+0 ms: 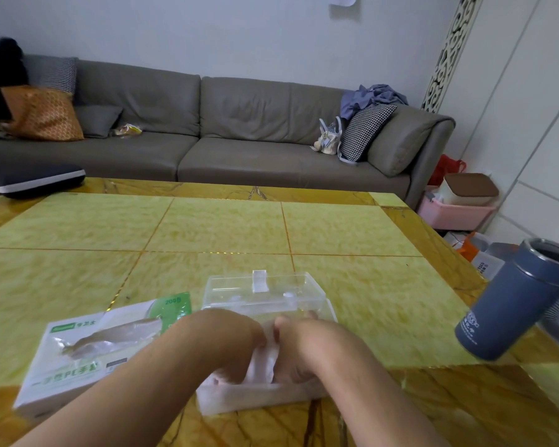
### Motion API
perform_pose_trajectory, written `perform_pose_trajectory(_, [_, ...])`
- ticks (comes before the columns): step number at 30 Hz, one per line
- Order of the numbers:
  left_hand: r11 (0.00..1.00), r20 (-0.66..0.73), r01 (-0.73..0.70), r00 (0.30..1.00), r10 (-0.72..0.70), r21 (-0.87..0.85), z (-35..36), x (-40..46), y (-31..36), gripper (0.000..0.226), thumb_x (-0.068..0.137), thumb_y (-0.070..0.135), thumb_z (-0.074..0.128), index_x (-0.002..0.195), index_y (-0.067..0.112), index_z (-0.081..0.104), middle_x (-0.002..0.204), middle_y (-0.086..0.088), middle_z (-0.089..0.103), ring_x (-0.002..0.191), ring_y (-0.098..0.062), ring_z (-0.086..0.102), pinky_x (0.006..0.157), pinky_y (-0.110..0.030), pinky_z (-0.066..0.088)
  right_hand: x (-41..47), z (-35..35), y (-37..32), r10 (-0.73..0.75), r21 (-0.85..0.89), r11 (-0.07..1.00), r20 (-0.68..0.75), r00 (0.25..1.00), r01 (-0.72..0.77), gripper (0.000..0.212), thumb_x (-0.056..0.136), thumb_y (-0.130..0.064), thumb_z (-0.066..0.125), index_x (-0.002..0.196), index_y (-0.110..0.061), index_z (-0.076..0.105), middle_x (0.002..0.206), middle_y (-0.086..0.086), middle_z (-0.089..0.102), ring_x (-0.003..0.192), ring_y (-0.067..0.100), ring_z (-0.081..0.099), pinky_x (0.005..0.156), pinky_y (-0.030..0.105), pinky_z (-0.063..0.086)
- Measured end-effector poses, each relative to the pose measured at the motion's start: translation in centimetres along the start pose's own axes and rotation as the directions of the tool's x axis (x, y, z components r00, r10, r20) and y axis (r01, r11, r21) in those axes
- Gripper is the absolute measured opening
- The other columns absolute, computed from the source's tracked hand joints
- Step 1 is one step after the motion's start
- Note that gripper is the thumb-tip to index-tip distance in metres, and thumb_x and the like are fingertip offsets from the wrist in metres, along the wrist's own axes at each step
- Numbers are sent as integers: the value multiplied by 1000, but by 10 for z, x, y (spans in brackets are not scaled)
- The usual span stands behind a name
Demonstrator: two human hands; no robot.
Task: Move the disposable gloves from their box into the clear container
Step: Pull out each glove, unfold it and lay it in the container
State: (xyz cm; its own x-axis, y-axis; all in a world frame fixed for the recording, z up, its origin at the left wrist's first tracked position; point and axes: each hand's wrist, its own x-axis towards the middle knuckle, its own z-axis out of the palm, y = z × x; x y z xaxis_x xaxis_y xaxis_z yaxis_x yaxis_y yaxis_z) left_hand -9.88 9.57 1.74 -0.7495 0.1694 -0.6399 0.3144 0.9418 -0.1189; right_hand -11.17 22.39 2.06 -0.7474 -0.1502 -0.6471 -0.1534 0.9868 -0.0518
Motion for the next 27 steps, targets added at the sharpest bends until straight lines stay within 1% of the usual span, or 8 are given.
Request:
perform_pose_trajectory(4, [998,21,-9,1000,10,-59,-4,-6,4,86,97,7,56,163,28,6,119,-8,67,101,-27,66,84,-34,51,-4,-1,0,5,10,1000,33,999,-5,72,97,-30,64,157,-25,24,162,18,11,129,41,54,100,48,52])
perform_pose_trajectory(9, [993,12,11,1000,-10,-121,-13,-16,14,90,96,-5,47,164,17,-7,77,-7,53,84,-27,62,75,-34,50,-9,1,2,-4,47,999,-16,1000,5,59,97,-15,52,153,-25,35,161,18,17,123,37,59,100,46,54])
perform_pose_trajectory(13, [994,-119,19,992,-32,-105,-6,-23,13,57,98,0,47,153,17,43,124,-10,66,114,-29,66,86,-34,53,-13,5,3,-42,98,993,-207,978,63,44,96,-12,50,138,-23,61,141,8,55,119,28,63,98,39,55])
perform_pose_trajectory(15, [986,-271,21,960,-66,-168,0,-30,8,47,97,6,45,140,23,56,130,-4,63,112,-25,65,86,-33,52,-18,6,5,-52,95,992,-326,944,88,43,93,-9,48,130,-24,67,130,4,63,111,27,67,95,39,57])
perform_pose_trajectory(17, [955,-441,-47,893,-92,-294,7,-38,-1,45,96,12,45,132,35,58,125,4,63,105,-19,66,85,-32,55,-22,6,3,-72,80,990,-434,898,118,37,92,-8,48,119,-24,69,117,2,66,99,25,69,88,38,59])
perform_pose_trajectory(20, [838,-673,-204,701,-236,-506,20,-48,-21,30,95,18,49,111,37,66,99,15,69,86,-7,65,77,-33,57,-26,6,-3,-95,60,986,-579,810,159,26,91,-11,46,100,-24,67,97,-1,66,81,23,66,67,31,54])
perform_pose_trajectory(23, [740,-726,-239,524,-446,-628,40,-60,-55,15,94,21,60,96,33,69,80,16,68,75,-4,63,69,-30,55,-31,11,-15,-163,35,967,-676,719,252,26,95,-13,45,106,-24,66,100,-4,67,86,21,65,75,36,57])
perform_pose_trajectory(27, [689,-603,-50,533,-593,-723,71,-77,-109,17,93,18,65,88,34,69,81,17,67,72,-1,63,64,-24,55,-41,32,-42,-410,-150,870,-748,522,470,39,93,-10,46,128,-23,55,122,-7,57,113,17,54,97,32,51])
